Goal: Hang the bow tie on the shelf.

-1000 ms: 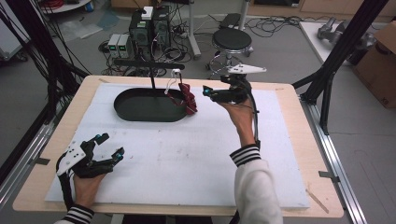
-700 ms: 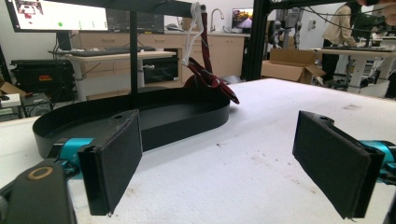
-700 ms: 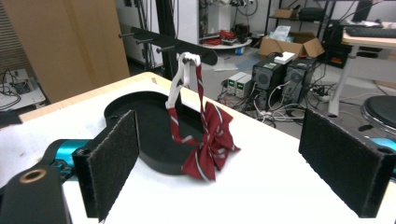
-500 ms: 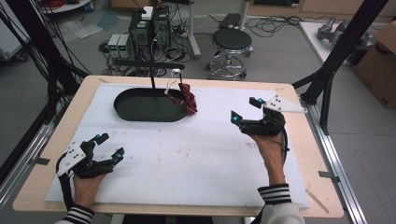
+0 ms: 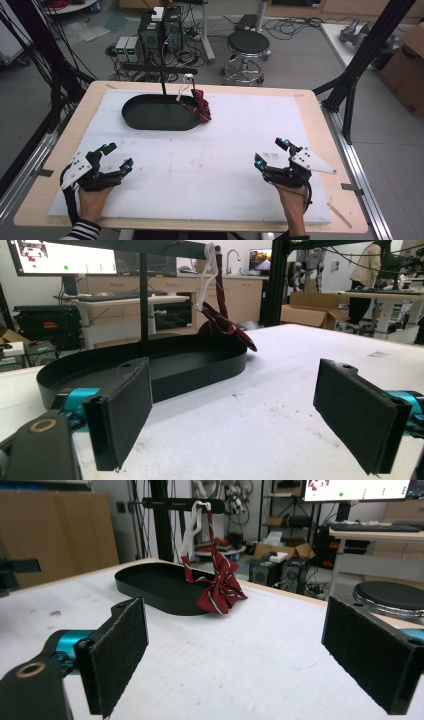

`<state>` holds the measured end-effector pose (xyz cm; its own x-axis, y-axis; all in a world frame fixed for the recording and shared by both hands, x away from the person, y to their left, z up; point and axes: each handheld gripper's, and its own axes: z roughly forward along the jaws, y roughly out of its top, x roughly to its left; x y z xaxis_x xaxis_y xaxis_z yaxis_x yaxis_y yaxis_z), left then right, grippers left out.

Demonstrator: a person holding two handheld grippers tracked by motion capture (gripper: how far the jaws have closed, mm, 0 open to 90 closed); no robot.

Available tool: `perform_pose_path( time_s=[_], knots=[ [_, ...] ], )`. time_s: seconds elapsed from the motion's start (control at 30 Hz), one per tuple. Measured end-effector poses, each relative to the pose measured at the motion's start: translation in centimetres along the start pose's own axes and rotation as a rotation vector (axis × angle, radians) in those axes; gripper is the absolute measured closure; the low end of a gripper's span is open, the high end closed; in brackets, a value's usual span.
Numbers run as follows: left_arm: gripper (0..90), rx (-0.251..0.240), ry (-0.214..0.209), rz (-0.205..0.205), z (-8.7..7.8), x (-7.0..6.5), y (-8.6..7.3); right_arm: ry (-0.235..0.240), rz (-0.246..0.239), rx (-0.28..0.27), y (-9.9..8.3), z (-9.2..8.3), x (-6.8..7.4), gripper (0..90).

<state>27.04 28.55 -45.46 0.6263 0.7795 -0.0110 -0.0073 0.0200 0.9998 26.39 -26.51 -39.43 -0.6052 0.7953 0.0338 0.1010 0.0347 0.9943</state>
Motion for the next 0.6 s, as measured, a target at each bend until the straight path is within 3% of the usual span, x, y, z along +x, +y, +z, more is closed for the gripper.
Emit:
perform_pose_path(
  time_s=[0.17, 0.33, 0.6],
  knots=[
    [16.1, 0.000, 0.000, 0.002, 0.0, 0.0, 0.0, -0.021, -0.001, -0.035, -2.0, -0.3, 0.6, 10.3],
    [16.1, -0.005, 0.003, 0.001, 0.0, -0.1, 0.0, -0.043, 0.030, -0.060, -3.6, -0.5, 0.7, 10.3],
    [16.1, -0.006, 0.003, 0.001, 0.0, -0.1, 0.0, -0.060, 0.029, -0.057, -4.3, -0.3, 0.6, 10.3]
  ],
)
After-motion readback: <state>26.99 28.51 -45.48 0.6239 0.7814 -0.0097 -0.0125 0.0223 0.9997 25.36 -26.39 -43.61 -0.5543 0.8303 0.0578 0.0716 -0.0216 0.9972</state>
